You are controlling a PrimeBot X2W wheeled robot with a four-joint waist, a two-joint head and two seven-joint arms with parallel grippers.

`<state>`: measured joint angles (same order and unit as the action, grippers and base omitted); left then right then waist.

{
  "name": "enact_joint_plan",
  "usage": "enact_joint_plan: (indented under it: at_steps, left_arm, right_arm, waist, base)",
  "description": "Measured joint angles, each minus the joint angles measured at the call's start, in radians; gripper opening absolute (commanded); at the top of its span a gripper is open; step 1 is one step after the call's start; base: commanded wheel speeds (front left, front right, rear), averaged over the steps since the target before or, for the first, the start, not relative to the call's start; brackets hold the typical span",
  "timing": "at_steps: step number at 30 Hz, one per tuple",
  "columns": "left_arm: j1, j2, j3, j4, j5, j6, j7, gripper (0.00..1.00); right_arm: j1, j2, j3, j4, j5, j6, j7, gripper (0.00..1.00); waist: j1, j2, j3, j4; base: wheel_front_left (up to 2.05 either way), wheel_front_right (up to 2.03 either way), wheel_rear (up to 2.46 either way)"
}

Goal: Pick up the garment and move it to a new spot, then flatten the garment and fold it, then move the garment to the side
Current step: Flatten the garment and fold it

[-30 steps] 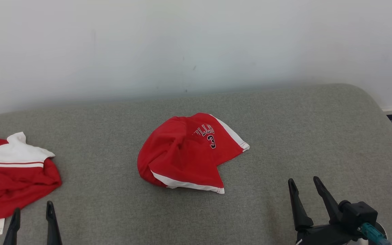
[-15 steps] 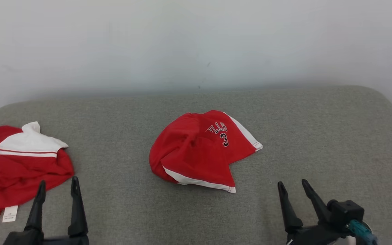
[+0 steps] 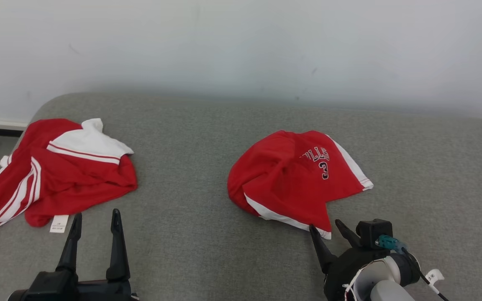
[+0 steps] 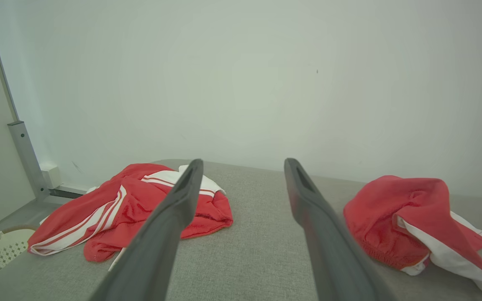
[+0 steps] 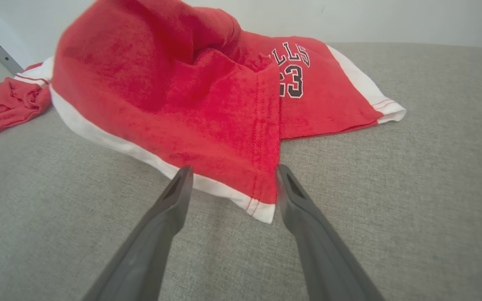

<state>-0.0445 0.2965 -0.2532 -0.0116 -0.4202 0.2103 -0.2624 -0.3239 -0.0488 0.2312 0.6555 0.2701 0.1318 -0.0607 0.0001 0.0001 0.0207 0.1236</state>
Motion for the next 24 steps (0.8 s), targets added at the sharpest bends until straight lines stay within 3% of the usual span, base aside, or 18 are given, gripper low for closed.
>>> enact_joint_plan:
  at_steps: [10, 11, 12, 19, 24]
  left_arm:
    - [-0.003, -0.024, -0.002, 0.018, 0.017, -0.027, 0.0, 1.0]
    - [-0.003, -0.024, 0.0, 0.019, 0.019, -0.027, 0.0, 1.0]
    - [-0.003, -0.024, 0.001, 0.02, 0.021, -0.027, 0.0, 1.0]
    - [0.007, -0.016, 0.023, 0.019, 0.023, -0.025, 0.0, 1.0]
    - [0.024, -0.024, 0.02, 0.024, 0.023, -0.029, 0.0, 1.0]
  right_arm:
    - [-0.131, -0.001, -0.077, 0.372, -0.069, 0.0, -0.084, 1.0]
    - [-0.141, -0.001, -0.083, 0.396, -0.069, 0.0, -0.099, 0.45]
    - [-0.15, -0.001, -0.09, 0.412, -0.07, 0.0, -0.121, 0.0]
    - [-0.188, -0.001, -0.117, 0.457, -0.1, 0.0, -0.19, 0.0]
    - [-0.129, -0.024, -0.128, 0.3, -0.121, 0.0, -0.202, 0.0]
  waist:
    - [0.0, 0.0, 0.007, 0.11]
    - [-0.0002, 0.0, 0.007, 0.117]
    - [-0.0002, 0.0, 0.006, 0.123]
    - [-0.0002, 0.0, 0.003, 0.108]
    - [-0.0002, 0.0, 0.0, 0.058]
  base:
    - [0.0, 0.0, 0.0]
    - [0.0, 0.0, 0.0]
    - [0.0, 0.0, 0.0]
    - [0.0, 0.0, 0.0]
    - [0.0, 0.0, 0.0]
